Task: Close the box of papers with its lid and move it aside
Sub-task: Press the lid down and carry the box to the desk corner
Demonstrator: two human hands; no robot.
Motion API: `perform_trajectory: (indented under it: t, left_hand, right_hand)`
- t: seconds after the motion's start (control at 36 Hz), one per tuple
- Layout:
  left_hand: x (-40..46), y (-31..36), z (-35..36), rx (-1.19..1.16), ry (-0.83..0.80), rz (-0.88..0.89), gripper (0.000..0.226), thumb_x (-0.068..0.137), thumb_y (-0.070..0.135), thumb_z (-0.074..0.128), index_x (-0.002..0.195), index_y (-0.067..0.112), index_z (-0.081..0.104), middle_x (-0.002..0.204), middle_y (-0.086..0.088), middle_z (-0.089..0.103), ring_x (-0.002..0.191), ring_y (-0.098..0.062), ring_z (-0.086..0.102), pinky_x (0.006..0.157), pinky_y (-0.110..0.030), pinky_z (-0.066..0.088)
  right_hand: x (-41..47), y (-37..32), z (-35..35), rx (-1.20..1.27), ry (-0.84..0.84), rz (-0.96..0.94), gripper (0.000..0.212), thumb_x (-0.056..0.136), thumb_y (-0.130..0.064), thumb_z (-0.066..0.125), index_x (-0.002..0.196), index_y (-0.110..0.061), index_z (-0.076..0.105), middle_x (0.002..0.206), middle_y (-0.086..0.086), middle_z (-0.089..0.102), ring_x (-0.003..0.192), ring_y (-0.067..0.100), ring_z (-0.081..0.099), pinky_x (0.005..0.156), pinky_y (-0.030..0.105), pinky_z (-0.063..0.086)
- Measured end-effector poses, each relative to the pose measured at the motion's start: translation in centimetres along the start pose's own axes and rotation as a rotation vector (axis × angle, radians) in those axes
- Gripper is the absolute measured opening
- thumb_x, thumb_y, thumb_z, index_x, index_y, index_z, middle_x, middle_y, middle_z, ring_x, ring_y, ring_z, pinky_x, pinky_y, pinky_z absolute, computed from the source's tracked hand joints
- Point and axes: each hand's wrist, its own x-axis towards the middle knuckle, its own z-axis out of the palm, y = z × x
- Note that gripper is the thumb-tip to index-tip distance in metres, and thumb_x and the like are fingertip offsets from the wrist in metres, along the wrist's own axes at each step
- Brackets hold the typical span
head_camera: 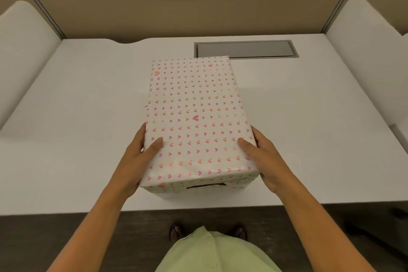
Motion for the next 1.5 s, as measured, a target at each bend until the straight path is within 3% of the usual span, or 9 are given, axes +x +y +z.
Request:
perform_trajectory:
  t: [0.17, 0.33, 0.5, 0.64, 0.75, 0.97, 1.11, 1.22, 1.5]
  left_hand:
    - [0.5, 0.2, 0.0, -0.031, -0.024, 0.005, 0.077, 0.076, 0.043, 0.075, 0.144, 0.043, 0.039, 0.133, 0.013, 0.061, 0.106, -0.019, 0.070, 0.075, -0.039, 0.062]
    - [0.4, -0.6, -0.4, 0.010, -0.013, 0.023, 0.084, 0.070, 0.041, 0.076, 0.146, 0.037, 0.039, 0.141, 0.011, 0.054, 0.121, -0.023, 0.060, 0.094, -0.056, 0.054]
    - [0.4, -0.8, -0.2, 0.081, 0.003, 0.052, 0.085, 0.073, 0.046, 0.073, 0.148, 0.036, 0.035, 0.145, 0.013, 0.049, 0.125, -0.023, 0.056, 0.096, -0.054, 0.053]
    - [1.4, 0.6, 0.4, 0.280, 0.054, 0.104, 0.090, 0.078, 0.058, 0.064, 0.153, 0.038, 0.020, 0.158, 0.010, 0.034, 0.137, -0.023, 0.046, 0.103, -0.054, 0.048]
    - [3.2, 2.1, 0.9, 0.381, 0.104, 0.156, 0.077, 0.091, 0.056, 0.053, 0.156, 0.034, 0.017, 0.162, 0.007, 0.027, 0.143, -0.025, 0.038, 0.112, -0.055, 0.038]
    - [6.0, 1.6, 2.1, 0.594, 0.140, 0.270, 0.069, 0.101, 0.046, 0.037, 0.158, 0.025, 0.005, 0.167, 0.011, 0.001, 0.152, -0.012, 0.010, 0.116, -0.028, 0.010]
    - [6.7, 0.8, 1.8, 0.683, 0.102, 0.265, 0.067, 0.103, 0.043, 0.032, 0.158, 0.025, -0.001, 0.166, 0.011, -0.008, 0.152, -0.009, 0.001, 0.114, -0.024, 0.004]
    - [7.0, 1.1, 1.8, 0.819, 0.118, 0.253, 0.068, 0.102, 0.046, 0.029, 0.158, 0.023, -0.002, 0.166, 0.009, -0.011, 0.153, -0.012, -0.003, 0.121, -0.032, 0.005]
    - [10.0, 4.6, 3.8, 1.150, 0.139, 0.289, 0.073, 0.099, 0.057, 0.026, 0.158, 0.022, 0.000, 0.167, 0.001, -0.011, 0.152, -0.021, -0.014, 0.124, -0.043, 0.000]
  right_hand:
    - [-0.3, 0.2, -0.6, 0.197, -0.049, 0.056, 0.035, 0.096, -0.010, 0.065, 0.122, -0.033, 0.061, 0.117, -0.008, 0.075, 0.105, 0.017, 0.073, 0.072, 0.031, 0.060]
    - [-0.1, 0.9, -0.4, 0.087, -0.047, 0.035, 0.040, 0.096, -0.013, 0.066, 0.125, -0.039, 0.057, 0.119, -0.015, 0.072, 0.109, 0.014, 0.070, 0.080, 0.035, 0.062]
    - [0.2, 1.1, -0.5, 0.018, -0.048, 0.018, 0.042, 0.096, -0.017, 0.066, 0.125, -0.045, 0.054, 0.116, -0.023, 0.070, 0.109, 0.009, 0.068, 0.077, 0.030, 0.062]
    - [0.9, -0.5, 0.2, -0.223, 0.049, -0.049, 0.072, 0.093, -0.034, 0.068, 0.152, -0.041, 0.027, 0.144, -0.018, 0.050, 0.118, 0.011, 0.059, 0.080, 0.030, 0.057]
    - [2.4, -2.4, 1.0, -0.476, 0.117, -0.177, 0.080, 0.094, -0.047, 0.063, 0.158, -0.034, 0.017, 0.163, -0.011, 0.028, 0.145, 0.019, 0.037, 0.111, 0.048, 0.040]
    - [4.6, -2.7, 2.3, -0.884, 0.067, -0.282, 0.088, 0.099, -0.053, 0.047, 0.160, -0.020, -0.006, 0.168, -0.010, -0.016, 0.156, 0.016, 0.001, 0.122, 0.040, 0.017]
    - [5.0, -2.0, 2.4, -1.044, 0.104, -0.293, 0.087, 0.100, -0.059, 0.037, 0.159, -0.017, -0.009, 0.168, -0.004, -0.018, 0.156, 0.021, -0.002, 0.122, 0.041, 0.016]
    - [5.3, -2.1, 2.7, -1.151, 0.150, -0.304, 0.085, 0.099, -0.061, 0.032, 0.159, -0.015, -0.007, 0.169, 0.003, -0.013, 0.156, 0.027, 0.002, 0.124, 0.046, 0.013]
    - [9.1, -5.1, 3.6, -1.284, 0.116, -0.407, 0.093, 0.095, -0.071, 0.025, 0.160, -0.011, -0.006, 0.169, 0.007, -0.014, 0.155, 0.028, -0.014, 0.122, 0.046, -0.006]
